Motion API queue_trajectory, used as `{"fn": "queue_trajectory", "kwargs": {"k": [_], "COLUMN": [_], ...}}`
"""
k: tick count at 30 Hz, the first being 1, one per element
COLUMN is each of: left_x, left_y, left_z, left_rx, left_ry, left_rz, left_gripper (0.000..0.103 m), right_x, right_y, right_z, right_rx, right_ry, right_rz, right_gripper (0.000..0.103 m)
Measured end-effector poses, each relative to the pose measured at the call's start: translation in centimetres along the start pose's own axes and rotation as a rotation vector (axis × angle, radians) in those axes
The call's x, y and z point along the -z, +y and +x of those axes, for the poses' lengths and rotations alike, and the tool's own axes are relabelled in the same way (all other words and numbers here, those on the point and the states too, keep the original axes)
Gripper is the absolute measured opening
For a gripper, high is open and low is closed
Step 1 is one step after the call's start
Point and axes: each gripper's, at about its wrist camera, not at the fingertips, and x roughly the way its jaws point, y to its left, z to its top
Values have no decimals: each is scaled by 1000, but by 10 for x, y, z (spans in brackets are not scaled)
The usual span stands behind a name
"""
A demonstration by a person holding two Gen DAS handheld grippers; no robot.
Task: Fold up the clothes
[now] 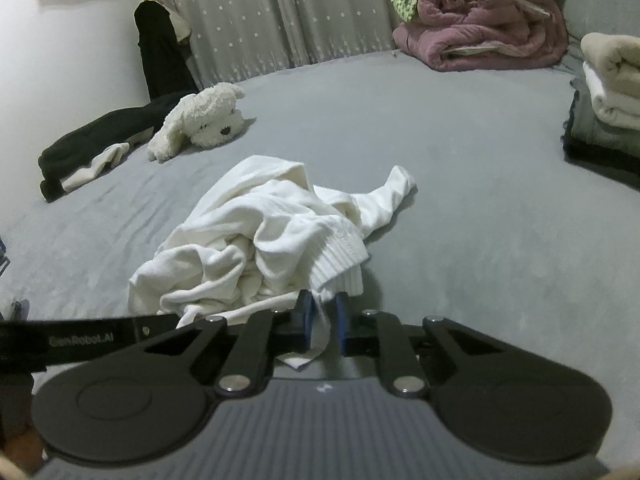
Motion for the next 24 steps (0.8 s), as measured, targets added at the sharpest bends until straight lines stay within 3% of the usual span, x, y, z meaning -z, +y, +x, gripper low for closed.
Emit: {"fn": "queue_trajectory", "kwargs": {"k": [3, 15, 19, 20, 24], "left_x": [1, 12, 21, 23, 36], "left_y": [-4, -24, -31, -33, -33], "left_z": [-1, -37, -52, -55, -63], "left_rx": [25, 160, 204, 212, 237], "left_ry": [1, -39, -47, -50, -24], "left_rz": [13, 102, 137, 146, 175], "left_gripper": [5, 3, 3, 3, 3], "right_x": [-3, -5, -4, -4, -3], "right_y": [-3, -22, -28, -29, -33], "right_z": [-4, -24, -29, -30, -33], "right_rx": [12, 38, 37, 33, 8], "right_ry": [-16, -32, -19, -17, -4], "right_rz": [1, 19, 19, 22, 50], "right_gripper": [3, 3, 7, 14, 15]}}
